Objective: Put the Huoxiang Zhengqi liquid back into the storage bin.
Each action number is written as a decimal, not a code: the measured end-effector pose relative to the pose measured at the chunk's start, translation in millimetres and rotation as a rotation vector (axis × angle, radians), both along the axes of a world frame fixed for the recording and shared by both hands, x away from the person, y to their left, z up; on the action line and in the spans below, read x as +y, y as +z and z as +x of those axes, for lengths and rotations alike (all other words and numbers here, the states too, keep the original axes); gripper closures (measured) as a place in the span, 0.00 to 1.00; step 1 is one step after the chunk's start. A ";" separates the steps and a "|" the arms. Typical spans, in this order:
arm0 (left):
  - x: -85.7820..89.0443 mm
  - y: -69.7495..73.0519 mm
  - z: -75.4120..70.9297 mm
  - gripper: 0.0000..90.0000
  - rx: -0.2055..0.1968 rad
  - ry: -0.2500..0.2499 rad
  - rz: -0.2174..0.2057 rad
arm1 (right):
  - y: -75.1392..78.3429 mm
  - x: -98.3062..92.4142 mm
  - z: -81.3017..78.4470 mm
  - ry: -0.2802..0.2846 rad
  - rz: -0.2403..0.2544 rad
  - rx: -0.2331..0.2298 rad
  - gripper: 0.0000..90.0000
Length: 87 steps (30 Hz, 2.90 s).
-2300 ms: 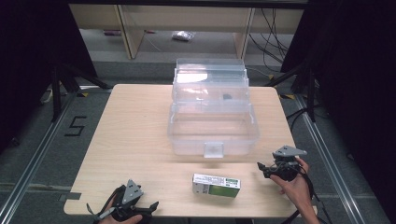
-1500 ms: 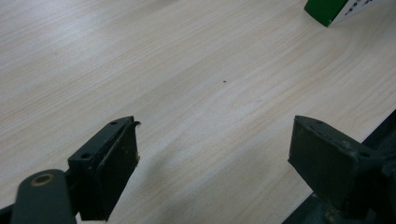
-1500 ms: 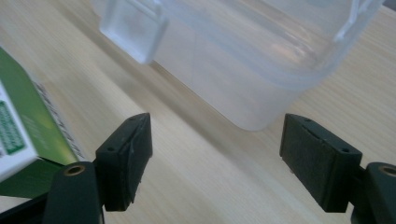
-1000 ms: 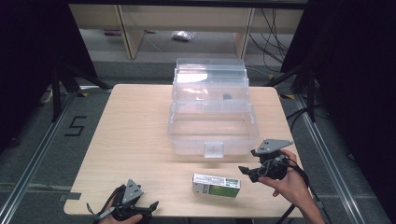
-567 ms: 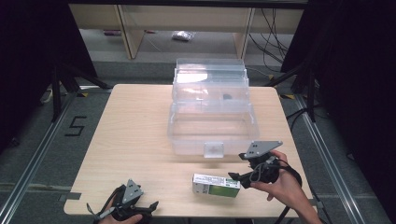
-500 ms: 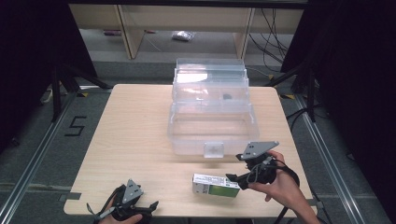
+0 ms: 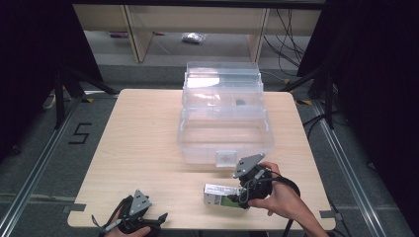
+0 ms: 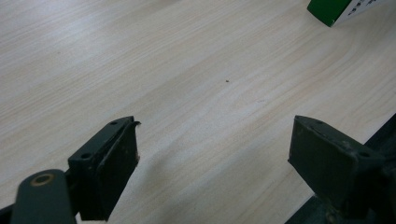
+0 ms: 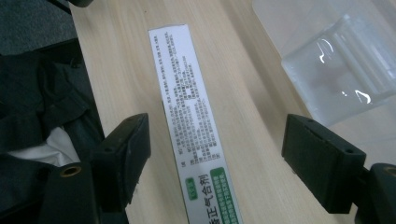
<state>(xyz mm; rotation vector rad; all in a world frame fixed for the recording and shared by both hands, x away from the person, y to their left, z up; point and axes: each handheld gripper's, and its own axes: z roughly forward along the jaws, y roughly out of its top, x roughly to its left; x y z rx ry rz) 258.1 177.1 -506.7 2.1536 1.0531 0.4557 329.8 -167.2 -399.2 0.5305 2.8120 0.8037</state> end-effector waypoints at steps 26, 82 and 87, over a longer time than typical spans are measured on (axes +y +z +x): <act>1.4 1.1 0.1 0.17 0.011 -0.013 0.010 | -21.5 26.3 7.4 0.076 -0.158 0.060 0.29; 0.1 -0.1 0.2 0.17 -0.006 0.008 0.007 | -45.3 39.9 22.5 0.143 -0.340 0.162 0.71; 1.9 1.3 0.2 0.17 0.011 -0.016 0.008 | -41.8 38.3 24.7 0.186 -0.334 0.139 0.72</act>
